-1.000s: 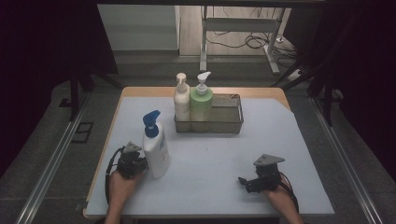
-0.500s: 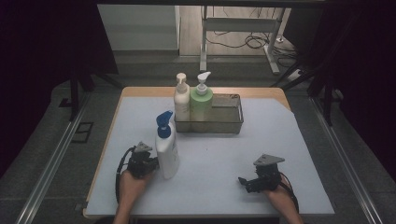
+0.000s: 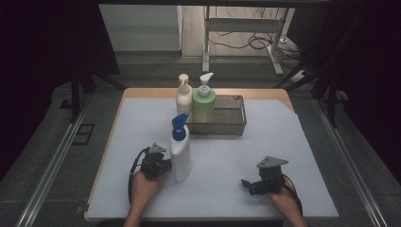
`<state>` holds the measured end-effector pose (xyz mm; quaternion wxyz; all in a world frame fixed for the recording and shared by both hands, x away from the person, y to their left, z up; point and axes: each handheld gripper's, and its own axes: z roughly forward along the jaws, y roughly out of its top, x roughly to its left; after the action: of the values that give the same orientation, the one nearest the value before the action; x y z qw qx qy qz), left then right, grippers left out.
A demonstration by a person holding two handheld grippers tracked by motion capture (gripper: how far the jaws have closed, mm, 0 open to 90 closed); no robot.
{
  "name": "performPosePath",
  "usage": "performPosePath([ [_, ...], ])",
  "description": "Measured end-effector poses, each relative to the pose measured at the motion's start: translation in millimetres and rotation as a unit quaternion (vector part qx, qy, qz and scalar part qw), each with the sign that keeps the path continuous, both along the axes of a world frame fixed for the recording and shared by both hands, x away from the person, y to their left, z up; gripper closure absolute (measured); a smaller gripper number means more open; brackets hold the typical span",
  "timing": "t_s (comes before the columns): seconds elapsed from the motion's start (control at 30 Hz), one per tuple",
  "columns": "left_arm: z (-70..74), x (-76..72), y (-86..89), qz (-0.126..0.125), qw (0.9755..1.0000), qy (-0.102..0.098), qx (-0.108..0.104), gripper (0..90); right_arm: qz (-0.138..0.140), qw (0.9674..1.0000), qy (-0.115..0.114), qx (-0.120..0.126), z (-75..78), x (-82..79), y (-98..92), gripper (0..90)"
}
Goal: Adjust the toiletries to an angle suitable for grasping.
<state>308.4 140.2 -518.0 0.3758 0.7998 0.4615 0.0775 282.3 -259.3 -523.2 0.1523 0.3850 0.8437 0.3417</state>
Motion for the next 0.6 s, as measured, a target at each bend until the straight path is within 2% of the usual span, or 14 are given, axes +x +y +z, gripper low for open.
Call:
performPosePath([
  [0.37, 0.2, 2.8, -22.9, -0.017, 0.9999, -0.001, 0.001, 89.4, 0.0, 1.0, 0.0, 0.0, 0.0, 0.0, 0.0, 0.0],
  [0.6, 0.8, -2.3, -23.5, -0.024, 0.9997, 0.0, 0.004, 89.4, 0.0, 1.0, 0.0, 0.0, 0.0, 0.0, 0.0, 0.0],
])
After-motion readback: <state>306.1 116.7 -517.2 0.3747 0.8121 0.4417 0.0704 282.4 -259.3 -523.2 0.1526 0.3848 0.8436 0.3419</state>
